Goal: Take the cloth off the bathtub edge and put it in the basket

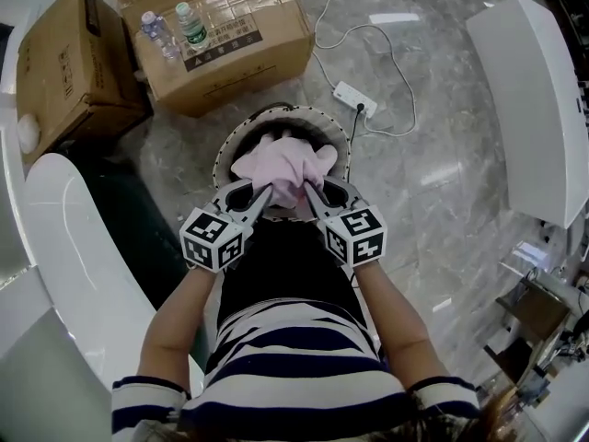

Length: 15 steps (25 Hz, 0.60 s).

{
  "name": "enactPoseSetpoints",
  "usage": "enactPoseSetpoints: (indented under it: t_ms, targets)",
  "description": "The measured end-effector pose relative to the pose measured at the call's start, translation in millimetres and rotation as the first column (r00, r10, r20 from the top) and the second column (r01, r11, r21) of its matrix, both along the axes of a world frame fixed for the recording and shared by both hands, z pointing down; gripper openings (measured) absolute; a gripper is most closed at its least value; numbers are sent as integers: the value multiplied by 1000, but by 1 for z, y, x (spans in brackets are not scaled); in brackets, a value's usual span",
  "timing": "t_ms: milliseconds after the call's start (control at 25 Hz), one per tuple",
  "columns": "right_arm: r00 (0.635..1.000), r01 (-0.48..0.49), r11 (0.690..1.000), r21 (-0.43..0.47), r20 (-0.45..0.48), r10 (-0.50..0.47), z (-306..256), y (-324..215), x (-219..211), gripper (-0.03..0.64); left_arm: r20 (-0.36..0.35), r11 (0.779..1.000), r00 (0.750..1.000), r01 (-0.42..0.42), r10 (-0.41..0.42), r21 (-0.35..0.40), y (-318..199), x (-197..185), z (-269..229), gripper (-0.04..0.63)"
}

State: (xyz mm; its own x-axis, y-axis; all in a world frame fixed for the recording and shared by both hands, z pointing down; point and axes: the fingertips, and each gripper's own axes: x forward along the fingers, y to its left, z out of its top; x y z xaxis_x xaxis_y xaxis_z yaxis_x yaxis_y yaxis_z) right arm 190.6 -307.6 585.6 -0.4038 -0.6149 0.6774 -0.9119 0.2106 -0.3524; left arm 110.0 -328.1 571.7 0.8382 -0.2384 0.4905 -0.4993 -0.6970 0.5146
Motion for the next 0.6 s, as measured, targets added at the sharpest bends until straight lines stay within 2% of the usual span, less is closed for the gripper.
enactPoseSetpoints:
  t_ms: [280,440,600]
  targets:
    - [1000,-12,996,-86,14,13,54,12,-5,72,90,992,996,35,-24,-118,16,-15,61,67]
    - [1000,-16,988,-153,10,17,86,25,-5,74,173,984,984,0,31,-177,36,-21,100,67]
    - [1000,-10,978,-207,14,13,109,35,-10,74,218,977,973,-32,79,-211,47,-23,123,67]
